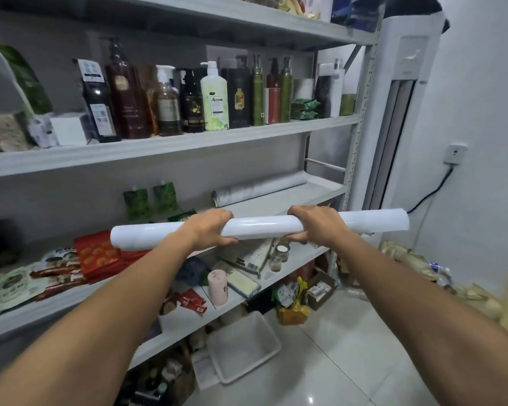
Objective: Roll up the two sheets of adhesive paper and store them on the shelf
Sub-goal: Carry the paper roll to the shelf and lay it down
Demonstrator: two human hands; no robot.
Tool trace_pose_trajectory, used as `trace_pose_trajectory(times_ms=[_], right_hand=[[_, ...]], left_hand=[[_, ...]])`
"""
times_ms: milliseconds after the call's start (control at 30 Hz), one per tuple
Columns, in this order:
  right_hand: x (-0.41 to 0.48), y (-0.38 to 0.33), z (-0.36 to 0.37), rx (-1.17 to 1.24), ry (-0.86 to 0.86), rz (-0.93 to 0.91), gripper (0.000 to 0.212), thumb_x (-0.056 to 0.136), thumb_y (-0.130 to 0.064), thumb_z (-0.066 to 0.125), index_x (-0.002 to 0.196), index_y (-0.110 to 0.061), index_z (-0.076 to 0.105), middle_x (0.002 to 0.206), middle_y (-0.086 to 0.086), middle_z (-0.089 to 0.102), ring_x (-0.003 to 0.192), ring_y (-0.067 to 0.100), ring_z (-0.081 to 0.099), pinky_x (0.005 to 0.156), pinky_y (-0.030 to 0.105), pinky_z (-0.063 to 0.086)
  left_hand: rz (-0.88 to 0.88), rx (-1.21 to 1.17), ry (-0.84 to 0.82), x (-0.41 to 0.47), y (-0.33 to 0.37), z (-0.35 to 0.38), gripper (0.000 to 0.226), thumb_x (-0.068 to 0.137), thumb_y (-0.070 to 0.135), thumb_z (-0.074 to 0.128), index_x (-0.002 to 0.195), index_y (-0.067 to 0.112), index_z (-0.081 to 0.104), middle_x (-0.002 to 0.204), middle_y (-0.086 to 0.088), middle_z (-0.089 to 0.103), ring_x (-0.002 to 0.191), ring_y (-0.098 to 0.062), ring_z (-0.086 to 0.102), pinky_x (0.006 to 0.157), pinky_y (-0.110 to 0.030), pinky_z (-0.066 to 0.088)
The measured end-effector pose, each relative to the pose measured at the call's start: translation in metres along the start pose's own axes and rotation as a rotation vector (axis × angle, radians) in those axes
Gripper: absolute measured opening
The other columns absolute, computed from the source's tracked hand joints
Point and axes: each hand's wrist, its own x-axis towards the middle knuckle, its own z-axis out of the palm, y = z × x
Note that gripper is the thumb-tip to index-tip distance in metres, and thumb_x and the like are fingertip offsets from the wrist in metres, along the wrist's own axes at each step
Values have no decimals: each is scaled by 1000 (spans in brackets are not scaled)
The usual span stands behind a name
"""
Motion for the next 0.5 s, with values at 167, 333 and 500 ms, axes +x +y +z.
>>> trace_pose_trajectory(times_ms=[167, 333, 500], right_hand=[[44, 16, 30, 12, -26, -13, 52, 77, -64, 58, 112, -26, 52, 99, -5, 65, 85, 17, 60, 63, 29, 42], [95, 51, 64, 124, -177, -4, 53, 75, -67, 58, 112, -30, 55, 97, -6, 66, 85, 17, 60, 71, 32, 49], [148, 92, 94, 186, -226, 0, 48, 77, -64, 59, 110, -29, 56, 97, -4, 66, 84, 17, 58, 69, 31, 46]], left_hand=[[4, -72, -75, 44, -36, 23, 48, 81, 53, 59, 113, 19, 50, 110, 0, 56, 98, -17, 50, 76, -34, 45], [-62, -238, -176, 101, -67, 48, 50, 76, 56, 62, 113, 28, 42, 104, 1, 59, 83, -17, 57, 70, -38, 52], [-63, -256, -208, 168, -88, 67, 45, 77, 54, 62, 107, 25, 47, 99, 1, 58, 85, -18, 54, 68, -32, 43]])
